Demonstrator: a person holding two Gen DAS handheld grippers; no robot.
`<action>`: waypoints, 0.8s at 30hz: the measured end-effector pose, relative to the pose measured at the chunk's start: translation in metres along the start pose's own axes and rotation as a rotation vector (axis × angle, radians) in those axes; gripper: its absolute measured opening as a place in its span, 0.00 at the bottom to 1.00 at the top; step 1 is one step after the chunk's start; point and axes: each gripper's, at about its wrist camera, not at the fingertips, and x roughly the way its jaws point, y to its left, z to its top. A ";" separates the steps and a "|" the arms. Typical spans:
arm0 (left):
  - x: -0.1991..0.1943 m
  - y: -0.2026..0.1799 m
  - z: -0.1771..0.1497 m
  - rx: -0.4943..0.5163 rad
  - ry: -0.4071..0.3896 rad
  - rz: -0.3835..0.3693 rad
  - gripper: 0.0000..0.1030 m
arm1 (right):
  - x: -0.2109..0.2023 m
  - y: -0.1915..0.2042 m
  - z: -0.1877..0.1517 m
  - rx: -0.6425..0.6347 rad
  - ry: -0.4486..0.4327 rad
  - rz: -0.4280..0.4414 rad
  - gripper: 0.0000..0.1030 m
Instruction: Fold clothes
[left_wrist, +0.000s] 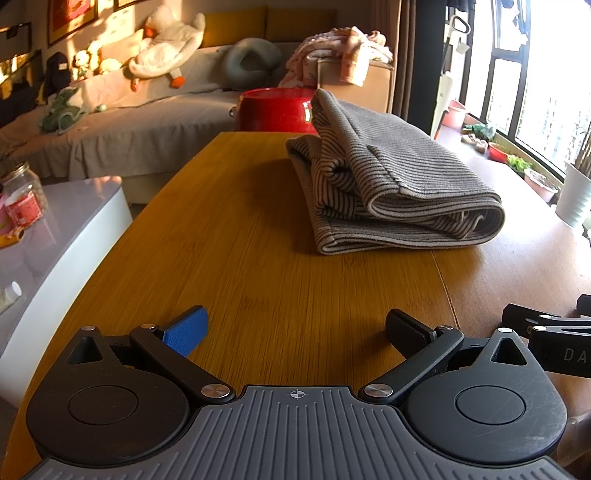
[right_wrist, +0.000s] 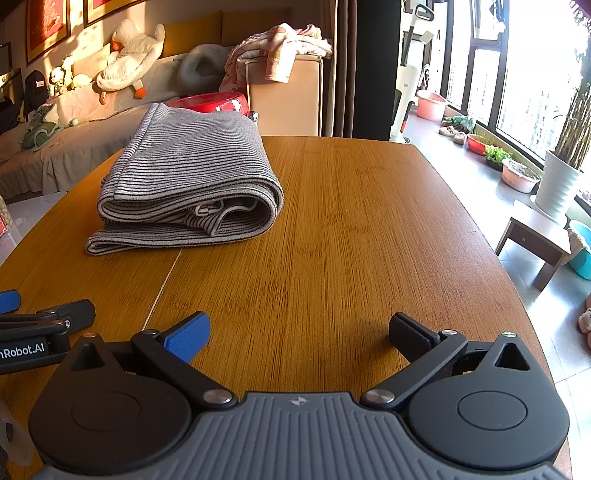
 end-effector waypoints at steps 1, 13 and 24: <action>0.000 0.000 0.000 0.001 0.000 0.001 1.00 | 0.000 0.000 0.000 -0.001 0.000 0.001 1.00; 0.001 -0.001 0.001 0.004 0.001 0.004 1.00 | 0.001 0.002 0.000 -0.010 0.000 0.010 1.00; 0.000 -0.001 0.000 0.003 0.001 0.003 1.00 | 0.001 0.002 0.000 -0.009 0.000 0.011 1.00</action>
